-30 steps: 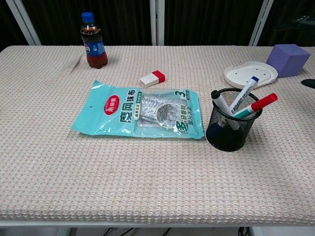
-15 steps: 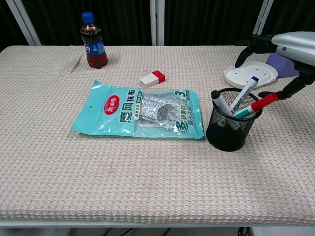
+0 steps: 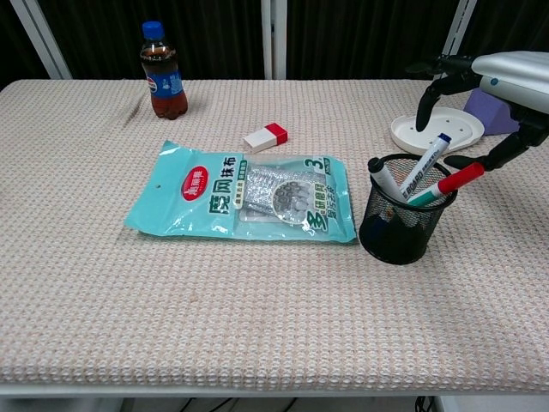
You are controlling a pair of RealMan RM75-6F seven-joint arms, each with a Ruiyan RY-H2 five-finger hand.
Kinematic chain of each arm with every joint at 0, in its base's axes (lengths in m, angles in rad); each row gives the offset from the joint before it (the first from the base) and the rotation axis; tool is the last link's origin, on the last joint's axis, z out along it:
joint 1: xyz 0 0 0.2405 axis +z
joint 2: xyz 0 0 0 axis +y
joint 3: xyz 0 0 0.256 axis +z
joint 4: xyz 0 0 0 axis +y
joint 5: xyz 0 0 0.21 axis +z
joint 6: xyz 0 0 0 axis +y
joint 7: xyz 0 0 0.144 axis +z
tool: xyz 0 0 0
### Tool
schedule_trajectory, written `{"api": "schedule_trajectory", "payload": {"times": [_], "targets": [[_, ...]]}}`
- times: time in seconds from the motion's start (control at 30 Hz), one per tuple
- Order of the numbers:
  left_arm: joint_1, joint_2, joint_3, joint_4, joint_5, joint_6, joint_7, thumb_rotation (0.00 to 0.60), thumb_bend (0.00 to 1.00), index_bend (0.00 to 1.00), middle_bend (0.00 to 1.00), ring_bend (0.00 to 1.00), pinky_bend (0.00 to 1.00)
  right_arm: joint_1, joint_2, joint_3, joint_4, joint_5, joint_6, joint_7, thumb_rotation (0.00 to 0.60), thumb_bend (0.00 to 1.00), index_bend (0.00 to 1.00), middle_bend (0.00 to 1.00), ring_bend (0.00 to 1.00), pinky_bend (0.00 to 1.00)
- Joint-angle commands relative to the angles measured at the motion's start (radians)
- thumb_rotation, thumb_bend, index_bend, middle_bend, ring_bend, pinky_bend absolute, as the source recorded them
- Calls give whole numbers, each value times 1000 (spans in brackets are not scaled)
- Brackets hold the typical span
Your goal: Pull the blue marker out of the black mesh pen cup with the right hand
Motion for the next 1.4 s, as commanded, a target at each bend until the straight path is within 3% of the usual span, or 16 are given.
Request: {"api": "schedule_trajectory", "payload": {"times": [0.03,1.0,1.4], "targets": [[0,1,0,-2,-2,-1,1,600,127,145,110,0,71,0,-1,-2,3,1,1,1,600,252,413,17,0,0],[0,1,4,-4,-8,-9,4,600,127,145,111,0,71,6,-8,-7,20,-10,37,24,600,326,615,40,0,0],[-5,-1,5,-4,-7,-16,5,600,126,145,111,0,71,-69,125,-5,-79,-83,206,56,600,327,669,50,0,0]]}}
